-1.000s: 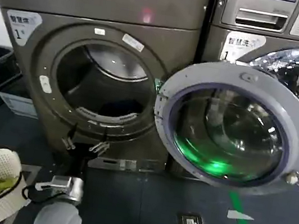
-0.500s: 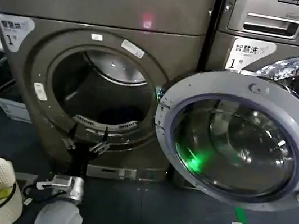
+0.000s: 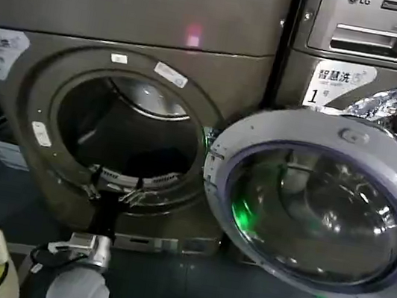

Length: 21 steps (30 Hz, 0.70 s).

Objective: Grasp the clothes from the dryer.

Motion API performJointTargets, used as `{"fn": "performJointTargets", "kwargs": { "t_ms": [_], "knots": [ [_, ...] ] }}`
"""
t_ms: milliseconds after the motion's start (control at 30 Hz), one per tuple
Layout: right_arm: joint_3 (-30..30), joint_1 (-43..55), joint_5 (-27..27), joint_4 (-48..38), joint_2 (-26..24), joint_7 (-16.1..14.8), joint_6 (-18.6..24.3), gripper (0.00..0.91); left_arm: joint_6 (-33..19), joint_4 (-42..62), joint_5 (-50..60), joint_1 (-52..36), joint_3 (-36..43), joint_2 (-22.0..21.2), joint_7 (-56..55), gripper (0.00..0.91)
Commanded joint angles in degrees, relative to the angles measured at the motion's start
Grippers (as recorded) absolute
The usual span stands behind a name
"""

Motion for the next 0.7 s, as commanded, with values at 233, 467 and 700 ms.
{"fn": "performJointTargets", "kwargs": {
  "t_ms": [233, 467, 700],
  "knots": [
    [1.38, -0.50, -2.25, 1.47, 0.30, -0.91, -3.72, 0.907, -0.16, 1.09, 0.03, -1.02, 0.26, 0.07, 0.09, 0.907],
    [4.17, -1.32, -2.21, 4.31, -0.27, -0.60, -9.64, 0.907, 0.75, 9.86, -2.27, -9.46, 0.60, -0.44, 0.42, 0.907],
    [4.77, -1.65, -2.08, 2.84, -0.41, -2.38, -7.06, 0.907, -0.47, 29.07, -2.86, -26.62, 1.04, -2.10, 1.21, 0.907]
  ]
}}
